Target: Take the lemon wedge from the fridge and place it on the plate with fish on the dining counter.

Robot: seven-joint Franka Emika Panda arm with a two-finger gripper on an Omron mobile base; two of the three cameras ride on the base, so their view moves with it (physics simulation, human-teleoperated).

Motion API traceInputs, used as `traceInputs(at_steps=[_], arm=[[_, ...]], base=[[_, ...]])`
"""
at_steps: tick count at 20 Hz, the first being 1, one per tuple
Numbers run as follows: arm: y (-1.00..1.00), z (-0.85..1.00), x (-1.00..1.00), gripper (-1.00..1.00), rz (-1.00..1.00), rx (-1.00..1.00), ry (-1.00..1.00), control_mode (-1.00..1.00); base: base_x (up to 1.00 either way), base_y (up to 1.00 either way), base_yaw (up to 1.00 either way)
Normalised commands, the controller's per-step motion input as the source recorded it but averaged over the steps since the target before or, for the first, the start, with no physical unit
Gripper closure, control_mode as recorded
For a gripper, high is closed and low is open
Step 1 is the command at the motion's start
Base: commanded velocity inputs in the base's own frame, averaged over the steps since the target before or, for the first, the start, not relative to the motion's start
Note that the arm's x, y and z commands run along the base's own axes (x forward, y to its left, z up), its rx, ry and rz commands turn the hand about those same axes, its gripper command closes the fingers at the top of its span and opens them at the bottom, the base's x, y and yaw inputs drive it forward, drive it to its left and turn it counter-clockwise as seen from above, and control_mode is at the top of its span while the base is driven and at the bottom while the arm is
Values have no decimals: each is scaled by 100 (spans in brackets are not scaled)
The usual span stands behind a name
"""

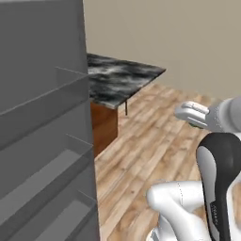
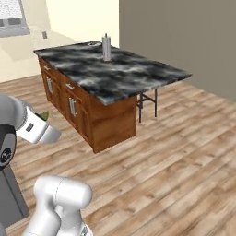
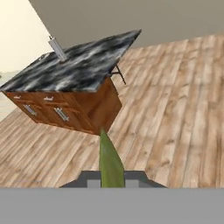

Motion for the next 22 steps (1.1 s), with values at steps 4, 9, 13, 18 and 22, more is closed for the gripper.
traceInputs(at_steps=[4, 9, 13, 18, 22], arm=[[0, 0, 0, 100, 0, 0, 0, 100], [0, 0, 0, 100, 0, 0, 0, 100], [0, 0, 0, 100, 0, 0, 0, 100], [0, 0, 0, 100, 0, 0, 0, 100], [0, 0, 0, 100, 0, 0, 0, 100]], base=[[100, -75, 41], [100, -100, -2], [100, -100, -6], [100, -100, -5], [100, -100, -7]])
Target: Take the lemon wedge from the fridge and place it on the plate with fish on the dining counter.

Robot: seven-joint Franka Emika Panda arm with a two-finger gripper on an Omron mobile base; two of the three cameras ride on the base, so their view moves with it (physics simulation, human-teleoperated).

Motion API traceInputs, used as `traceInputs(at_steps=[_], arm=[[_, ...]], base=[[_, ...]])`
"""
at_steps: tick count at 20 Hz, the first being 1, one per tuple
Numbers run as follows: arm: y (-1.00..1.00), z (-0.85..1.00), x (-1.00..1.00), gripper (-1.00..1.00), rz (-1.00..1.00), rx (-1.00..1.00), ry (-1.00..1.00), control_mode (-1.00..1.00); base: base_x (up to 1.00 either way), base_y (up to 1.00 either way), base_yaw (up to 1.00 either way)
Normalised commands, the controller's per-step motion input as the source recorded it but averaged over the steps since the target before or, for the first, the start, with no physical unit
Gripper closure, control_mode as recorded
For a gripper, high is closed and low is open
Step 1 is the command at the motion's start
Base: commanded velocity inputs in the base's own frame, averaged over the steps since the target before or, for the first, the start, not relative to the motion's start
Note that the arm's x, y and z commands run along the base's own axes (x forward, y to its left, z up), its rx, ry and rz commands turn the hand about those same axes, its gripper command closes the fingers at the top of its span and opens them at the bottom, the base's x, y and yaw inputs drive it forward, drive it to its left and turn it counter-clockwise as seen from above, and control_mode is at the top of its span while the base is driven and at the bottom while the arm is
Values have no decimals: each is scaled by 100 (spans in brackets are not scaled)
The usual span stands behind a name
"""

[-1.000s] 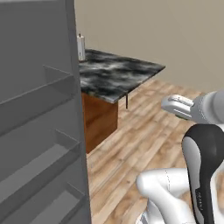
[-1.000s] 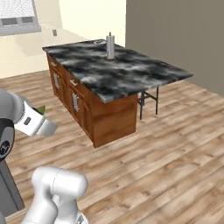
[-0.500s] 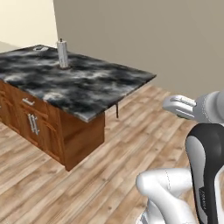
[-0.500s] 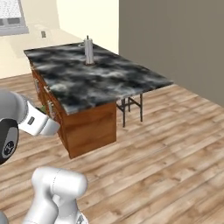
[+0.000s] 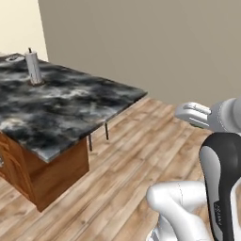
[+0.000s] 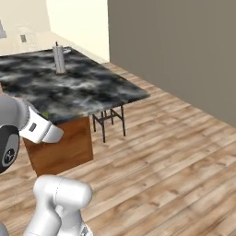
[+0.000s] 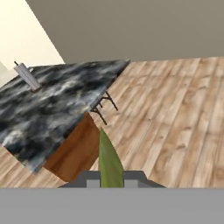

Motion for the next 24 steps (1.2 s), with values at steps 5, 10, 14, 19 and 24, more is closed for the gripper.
traceInputs(at_steps=[5, 10, 14, 19, 24], arm=[[0, 0, 0, 100, 0, 0, 0, 100], [0, 0, 0, 100, 0, 0, 0, 100], [0, 0, 0, 100, 0, 0, 0, 100], [0, 0, 0, 100, 0, 0, 0, 100], [0, 0, 0, 100, 0, 0, 0, 100]], base=[[100, -100, -10], [100, -100, -13], [100, -100, -17], [100, -100, -19], [100, -95, -3]])
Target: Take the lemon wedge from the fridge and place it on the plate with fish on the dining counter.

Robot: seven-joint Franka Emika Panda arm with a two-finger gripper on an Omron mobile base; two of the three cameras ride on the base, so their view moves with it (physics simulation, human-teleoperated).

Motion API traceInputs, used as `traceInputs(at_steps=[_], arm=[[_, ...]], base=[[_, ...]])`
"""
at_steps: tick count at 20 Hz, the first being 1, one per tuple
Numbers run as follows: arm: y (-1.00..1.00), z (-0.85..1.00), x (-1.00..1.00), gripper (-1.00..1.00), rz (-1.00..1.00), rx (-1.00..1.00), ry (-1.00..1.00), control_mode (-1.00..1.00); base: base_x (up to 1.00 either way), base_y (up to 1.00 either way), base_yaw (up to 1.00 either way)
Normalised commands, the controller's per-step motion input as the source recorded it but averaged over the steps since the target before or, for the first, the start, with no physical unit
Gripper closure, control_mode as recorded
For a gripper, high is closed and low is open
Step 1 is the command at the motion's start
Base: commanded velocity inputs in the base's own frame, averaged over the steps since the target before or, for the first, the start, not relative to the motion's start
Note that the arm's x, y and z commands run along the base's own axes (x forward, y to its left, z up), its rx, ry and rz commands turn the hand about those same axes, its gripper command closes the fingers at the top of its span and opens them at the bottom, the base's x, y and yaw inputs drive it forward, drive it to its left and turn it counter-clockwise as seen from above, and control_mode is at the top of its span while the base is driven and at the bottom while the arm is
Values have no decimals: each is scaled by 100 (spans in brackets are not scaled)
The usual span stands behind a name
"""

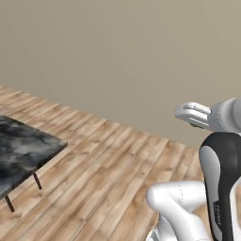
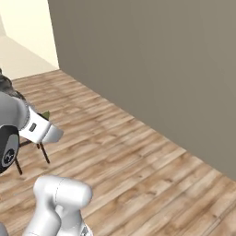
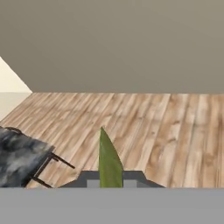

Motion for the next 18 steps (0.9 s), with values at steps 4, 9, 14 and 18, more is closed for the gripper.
traceInputs(at_steps=[4, 9, 14, 18], arm=[[0, 0, 0, 100, 0, 0, 0, 100], [0, 0, 0, 100, 0, 0, 0, 100], [0, 0, 0, 100, 0, 0, 0, 100], [0, 0, 0, 100, 0, 0, 0, 100]], base=[[100, -45, 12], [100, -2, 36], [100, 0, 44], [100, -2, 46]])
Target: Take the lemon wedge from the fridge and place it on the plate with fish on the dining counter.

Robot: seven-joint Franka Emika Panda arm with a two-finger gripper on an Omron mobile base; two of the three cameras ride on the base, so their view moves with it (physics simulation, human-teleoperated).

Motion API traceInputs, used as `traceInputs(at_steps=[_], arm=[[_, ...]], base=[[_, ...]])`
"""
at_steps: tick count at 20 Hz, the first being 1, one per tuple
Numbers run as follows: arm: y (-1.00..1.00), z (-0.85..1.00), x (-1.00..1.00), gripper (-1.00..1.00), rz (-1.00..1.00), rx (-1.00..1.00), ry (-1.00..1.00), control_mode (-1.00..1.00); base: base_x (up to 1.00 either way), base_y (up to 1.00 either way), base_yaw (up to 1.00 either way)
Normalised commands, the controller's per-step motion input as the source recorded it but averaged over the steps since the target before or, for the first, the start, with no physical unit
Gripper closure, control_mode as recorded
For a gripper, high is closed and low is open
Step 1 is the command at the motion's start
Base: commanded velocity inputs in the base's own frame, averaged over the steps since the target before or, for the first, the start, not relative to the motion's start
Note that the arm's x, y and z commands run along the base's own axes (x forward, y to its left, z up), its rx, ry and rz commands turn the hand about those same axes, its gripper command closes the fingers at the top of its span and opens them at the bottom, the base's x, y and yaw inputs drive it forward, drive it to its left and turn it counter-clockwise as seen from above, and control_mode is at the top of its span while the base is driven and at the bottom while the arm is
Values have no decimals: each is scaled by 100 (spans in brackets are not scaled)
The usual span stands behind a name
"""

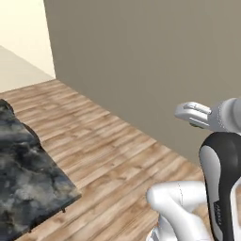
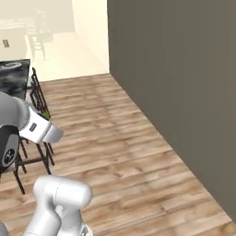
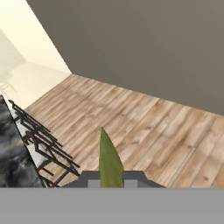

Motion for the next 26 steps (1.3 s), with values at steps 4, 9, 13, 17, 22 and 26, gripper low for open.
traceInputs(at_steps=[4, 9, 13, 17, 22, 26], arm=[[0, 0, 0, 100, 0, 0, 0, 100], [0, 0, 0, 100, 0, 0, 0, 100], [0, 0, 0, 100, 0, 0, 0, 100], [0, 0, 0, 100, 0, 0, 0, 100], [0, 0, 0, 100, 0, 0, 0, 100], [0, 0, 0, 100, 0, 0, 0, 100]], base=[[100, -32, 34], [100, -53, 29], [100, -100, 11], [100, -95, 16], [100, -42, 48], [100, -12, 63]])
